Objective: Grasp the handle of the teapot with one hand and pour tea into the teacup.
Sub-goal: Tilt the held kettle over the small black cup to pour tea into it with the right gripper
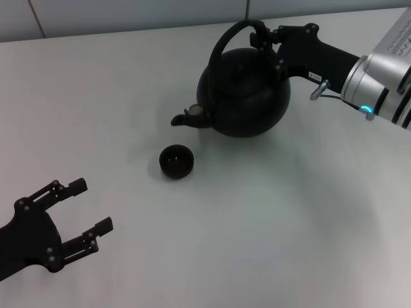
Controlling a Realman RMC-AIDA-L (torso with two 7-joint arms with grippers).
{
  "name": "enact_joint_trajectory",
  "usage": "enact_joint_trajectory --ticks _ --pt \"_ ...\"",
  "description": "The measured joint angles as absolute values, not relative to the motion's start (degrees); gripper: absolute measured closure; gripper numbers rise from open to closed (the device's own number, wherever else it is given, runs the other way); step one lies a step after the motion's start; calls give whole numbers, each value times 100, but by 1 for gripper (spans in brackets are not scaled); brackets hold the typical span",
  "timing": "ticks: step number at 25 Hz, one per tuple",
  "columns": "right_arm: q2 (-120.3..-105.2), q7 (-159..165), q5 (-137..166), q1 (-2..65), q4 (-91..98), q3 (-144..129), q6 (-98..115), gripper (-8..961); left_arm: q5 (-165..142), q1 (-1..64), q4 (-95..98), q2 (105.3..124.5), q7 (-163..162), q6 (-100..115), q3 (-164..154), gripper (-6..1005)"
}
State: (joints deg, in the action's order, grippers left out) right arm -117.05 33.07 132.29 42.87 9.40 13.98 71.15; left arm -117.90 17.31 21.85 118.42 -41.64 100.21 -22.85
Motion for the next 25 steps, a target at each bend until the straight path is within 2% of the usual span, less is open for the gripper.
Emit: enact_joint_trajectory --ticks 18,25 --pt "-11762 1695 13202 4469 1259 887 7290 864 -11772 1767 2170 11838 -4139 9992 -2285 201" --pt "-11875 1680 13193 4582 1573 531 7272 864 -11765 1784 2171 11837 -4139 10006 -2285 201"
